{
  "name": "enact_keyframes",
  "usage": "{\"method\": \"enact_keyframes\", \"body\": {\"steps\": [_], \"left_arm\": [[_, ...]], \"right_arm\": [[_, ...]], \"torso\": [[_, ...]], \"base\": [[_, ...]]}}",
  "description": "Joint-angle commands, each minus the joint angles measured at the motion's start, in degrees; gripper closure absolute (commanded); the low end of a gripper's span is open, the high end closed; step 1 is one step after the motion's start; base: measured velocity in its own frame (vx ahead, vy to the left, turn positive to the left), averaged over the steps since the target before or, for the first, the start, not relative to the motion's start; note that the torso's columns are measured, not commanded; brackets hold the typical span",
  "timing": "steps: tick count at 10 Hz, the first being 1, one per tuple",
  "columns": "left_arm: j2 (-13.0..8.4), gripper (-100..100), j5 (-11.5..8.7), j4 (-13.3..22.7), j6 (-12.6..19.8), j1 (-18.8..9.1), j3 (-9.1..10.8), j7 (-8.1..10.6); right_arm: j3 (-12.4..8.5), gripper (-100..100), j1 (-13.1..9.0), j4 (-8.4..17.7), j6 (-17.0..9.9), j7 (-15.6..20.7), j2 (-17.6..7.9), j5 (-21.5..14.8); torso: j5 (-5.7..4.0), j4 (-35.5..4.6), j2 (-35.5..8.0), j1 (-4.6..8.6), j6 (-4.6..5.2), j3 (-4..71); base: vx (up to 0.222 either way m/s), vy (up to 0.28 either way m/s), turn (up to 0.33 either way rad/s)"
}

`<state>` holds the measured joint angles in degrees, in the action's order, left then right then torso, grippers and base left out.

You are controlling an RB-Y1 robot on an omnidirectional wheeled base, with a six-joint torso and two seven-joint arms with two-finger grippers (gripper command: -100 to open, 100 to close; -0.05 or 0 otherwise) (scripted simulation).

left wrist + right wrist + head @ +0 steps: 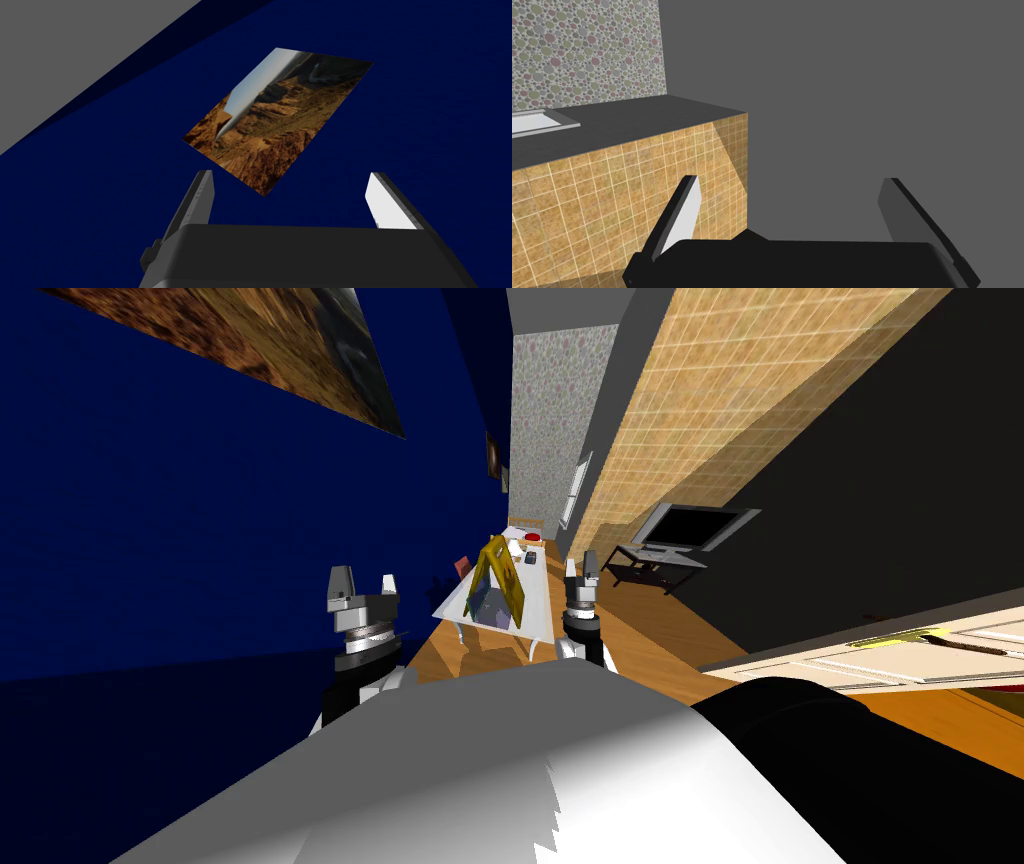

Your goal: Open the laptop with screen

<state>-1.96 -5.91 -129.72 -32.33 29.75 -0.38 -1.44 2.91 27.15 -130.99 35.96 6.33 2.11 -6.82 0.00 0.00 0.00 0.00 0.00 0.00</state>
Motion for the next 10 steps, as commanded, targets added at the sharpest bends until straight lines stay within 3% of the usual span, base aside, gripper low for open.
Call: {"method": "enact_keyframes", "body": {"steps": [1,9,10], "left_arm": [[0.0,0,0.0,0.0,0.0,0.0,0.0,0.0],[0.0,0,0.0,-0.02,-0.01,0.0,0.0,0.0],[-1.72,-100,0.34,0.07,1.0,0.08,-0.03,-0.06]], "right_arm": [[0.0,0,0.0,0.0,0.0,0.0,0.0,0.0],[0.0,0,0.0,-0.02,0.01,0.0,0.0,0.0],[0.0,0,0.0,-0.02,0.01,0.0,0.0,0.0]], "torso": [[0.0,-2.35,-2.32,0.0,0.0,4.67],[0.0,-35.37,-35.39,0.0,0.0,70.73],[0.0,-39.6,-39.62,0.0,0.0,79.19]], "base": [[0.0,0.0,0.0],[0.0,0.0,0.0],[0.012,-0.002,-0.059]]}}
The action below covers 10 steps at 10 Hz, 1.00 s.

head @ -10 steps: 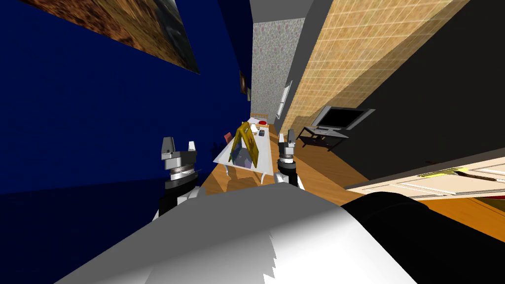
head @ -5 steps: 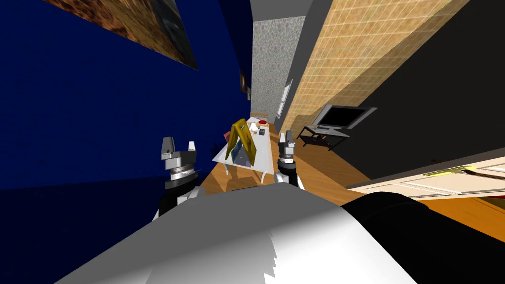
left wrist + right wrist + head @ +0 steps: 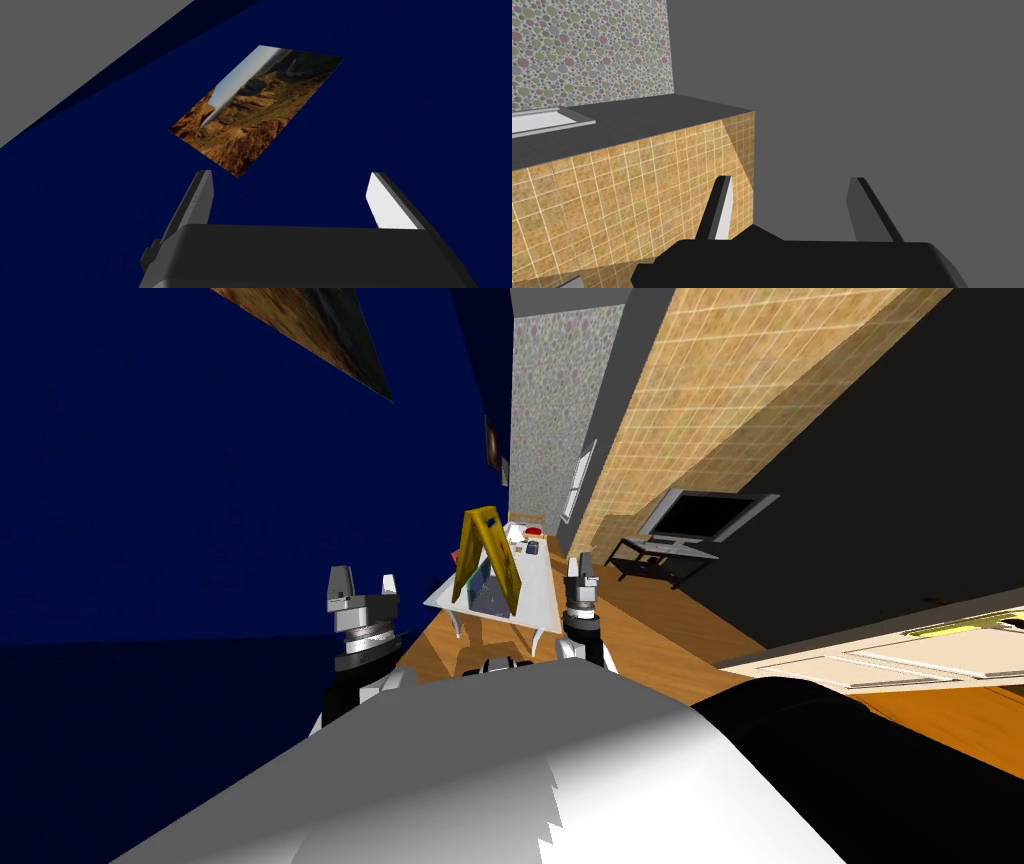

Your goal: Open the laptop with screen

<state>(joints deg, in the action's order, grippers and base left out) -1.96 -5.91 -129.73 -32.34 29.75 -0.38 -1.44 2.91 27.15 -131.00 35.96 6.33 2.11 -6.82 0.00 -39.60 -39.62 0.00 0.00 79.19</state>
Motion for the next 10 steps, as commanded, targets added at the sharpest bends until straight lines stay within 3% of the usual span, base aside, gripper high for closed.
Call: {"method": "enact_keyframes", "body": {"steps": [1,3,10], "left_arm": [[-2.45,-100,0.55,0.15,1.65,0.13,-0.06,-0.1],[-4.39,-100,1.4,0.39,4.2,0.34,-0.15,-0.26],[-7.84,-100,3.89,1.2,11.71,0.91,-0.4,-0.72]], "right_arm": [[0.0,0,0.0,0.02,0.0,0.0,0.0,0.0],[0.0,0,0.01,0.03,-0.01,0.0,0.0,0.0],[0.0,0,0.01,0.03,-0.01,0.0,0.0,0.0]], "torso": [[0.0,-1.89,-1.92,0.0,0.01,3.95],[0.0,-2.6,-2.56,0.0,0.01,5.35],[0.0,-2.68,-2.67,-0.01,0.0,5.38]], "base": [[0.015,-0.003,-0.056],[0.023,-0.004,-0.094],[0.024,-0.005,-0.079]]}}
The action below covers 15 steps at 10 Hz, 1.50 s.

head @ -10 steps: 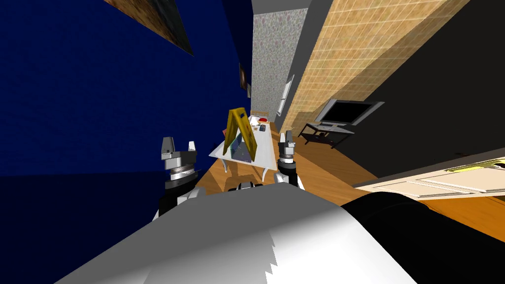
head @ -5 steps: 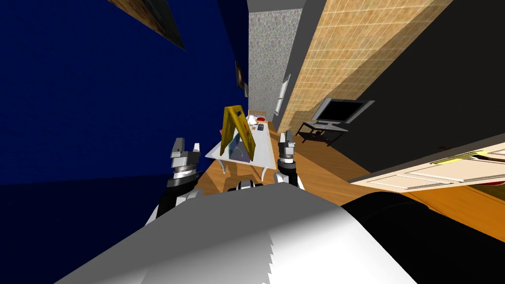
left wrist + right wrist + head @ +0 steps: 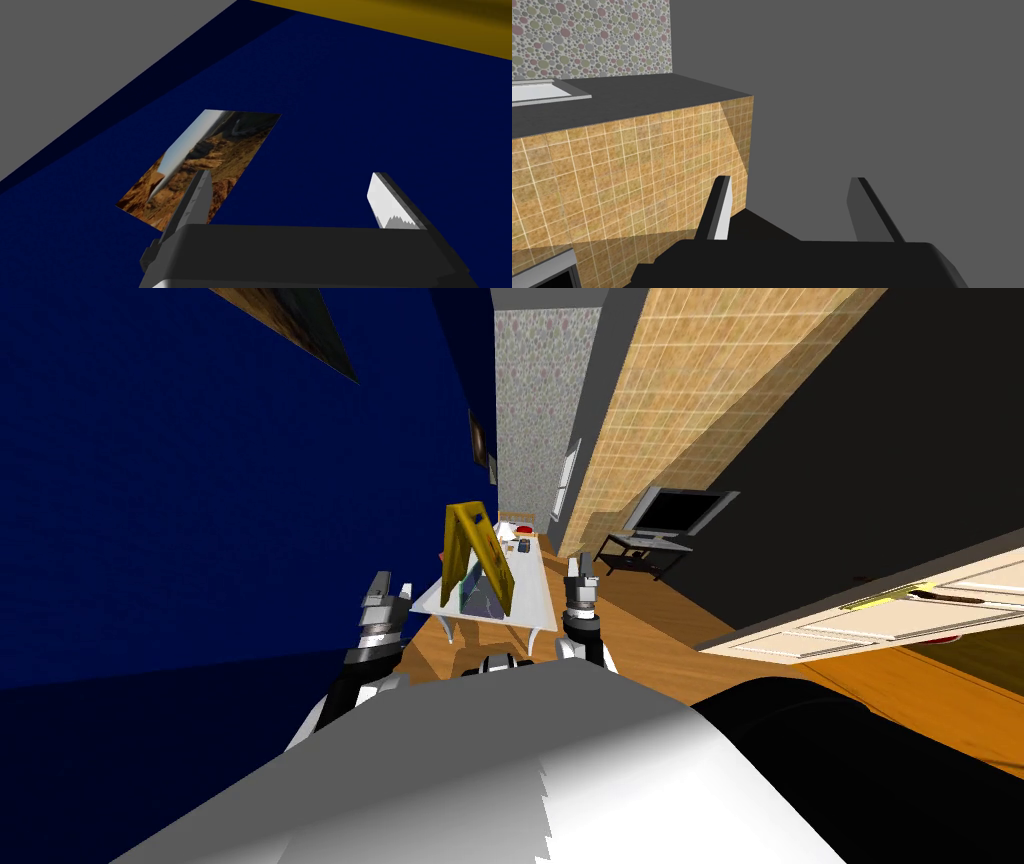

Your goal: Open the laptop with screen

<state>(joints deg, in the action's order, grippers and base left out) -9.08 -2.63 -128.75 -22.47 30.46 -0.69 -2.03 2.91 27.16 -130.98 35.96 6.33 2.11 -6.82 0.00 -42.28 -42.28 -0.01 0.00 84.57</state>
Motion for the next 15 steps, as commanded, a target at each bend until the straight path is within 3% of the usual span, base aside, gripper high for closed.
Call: {"method": "enact_keyframes", "body": {"steps": [1,7,15], "left_arm": [[-1.16,-100,0.95,0.35,2.89,0.27,-0.13,-0.19],[-5.28,-100,3.64,1.41,11.0,0.84,-0.41,-0.68],[-10.52,-100,6.29,2.47,19.03,1.4,-0.68,-1.16]], "right_arm": [[0.0,0,0.0,0.0,0.0,0.0,0.0,0.0],[0.0,0,0.0,0.0,0.0,0.0,0.0,0.0],[0.0,0,0.0,0.0,0.0,0.0,0.0,0.0]], "torso": [[0.0,0.0,0.0,0.0,0.0,0.0],[0.0,0.0,0.01,0.0,0.01,0.01],[0.0,0.0,0.01,0.0,0.0,0.01]], "base": [[0.023,-0.004,-0.078],[0.028,-0.004,-0.1],[0.022,-0.001,-0.075]]}}
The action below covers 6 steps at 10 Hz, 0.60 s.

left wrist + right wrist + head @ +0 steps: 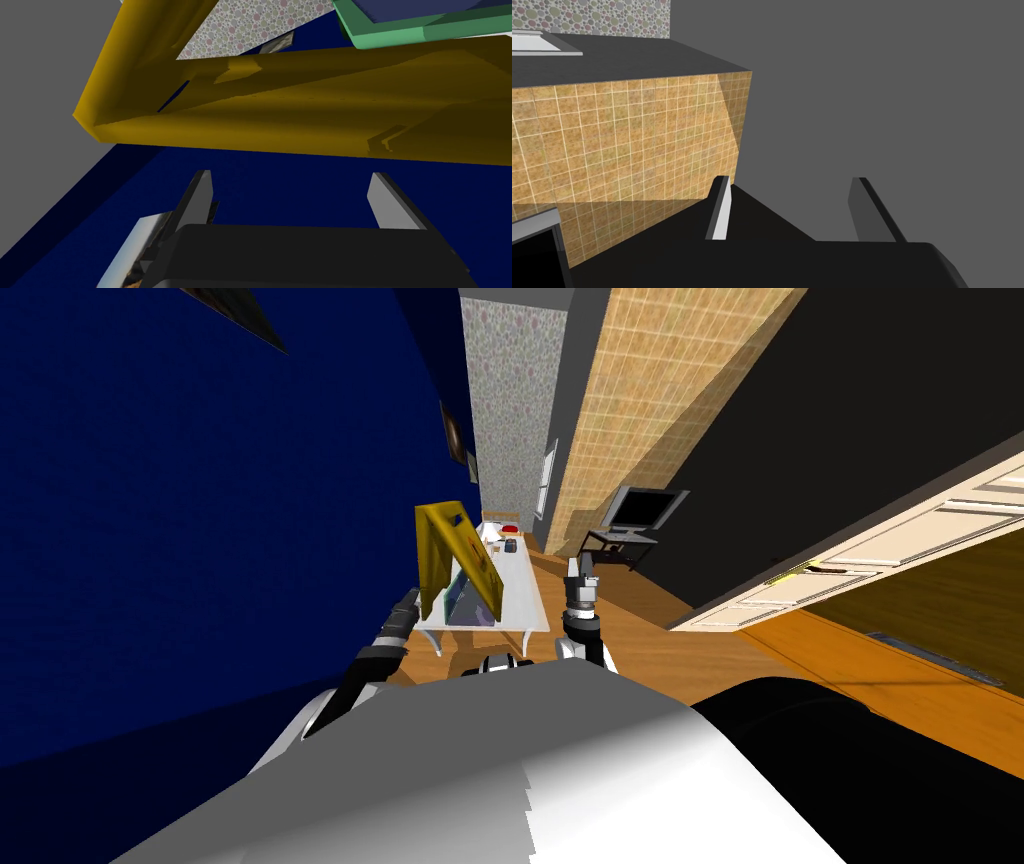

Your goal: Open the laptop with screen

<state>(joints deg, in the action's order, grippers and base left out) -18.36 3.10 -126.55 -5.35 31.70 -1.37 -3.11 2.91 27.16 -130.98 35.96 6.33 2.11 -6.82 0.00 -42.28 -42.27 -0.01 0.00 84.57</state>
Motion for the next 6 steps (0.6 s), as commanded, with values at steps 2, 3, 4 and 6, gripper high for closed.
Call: {"method": "enact_keyframes", "body": {"steps": [2,3,4,6], "left_arm": [[-2.64,-100,1.34,0.62,4.26,0.33,-0.08,-0.22],[-3.33,-100,1.73,0.8,5.44,0.4,-0.12,-0.3],[-3.99,-100,2.11,0.99,6.6,0.47,-0.16,-0.36],[-5.23,-100,2.82,1.33,8.75,0.61,-0.23,-0.49]], "right_arm": [[0.0,0,0.0,0.0,0.0,0.0,0.0,0.0],[0.0,0,0.0,0.0,0.0,0.0,0.0,0.0],[0.0,0,0.0,0.0,0.0,0.0,0.0,0.0],[0.0,0,0.0,0.0,0.0,0.0,0.0,0.0]], "torso": [[-0.01,0.0,-0.01,0.01,-0.01,0.0],[-0.01,0.0,0.0,0.02,0.0,0.0],[-0.01,0.0,0.0,0.01,0.0,0.0],[0.0,-0.01,-0.02,0.0,-0.01,-0.01]], "base": [[0.025,-0.002,-0.08],[0.028,-0.001,-0.083],[0.028,-0.001,-0.109],[0.024,0.002,-0.064]]}}
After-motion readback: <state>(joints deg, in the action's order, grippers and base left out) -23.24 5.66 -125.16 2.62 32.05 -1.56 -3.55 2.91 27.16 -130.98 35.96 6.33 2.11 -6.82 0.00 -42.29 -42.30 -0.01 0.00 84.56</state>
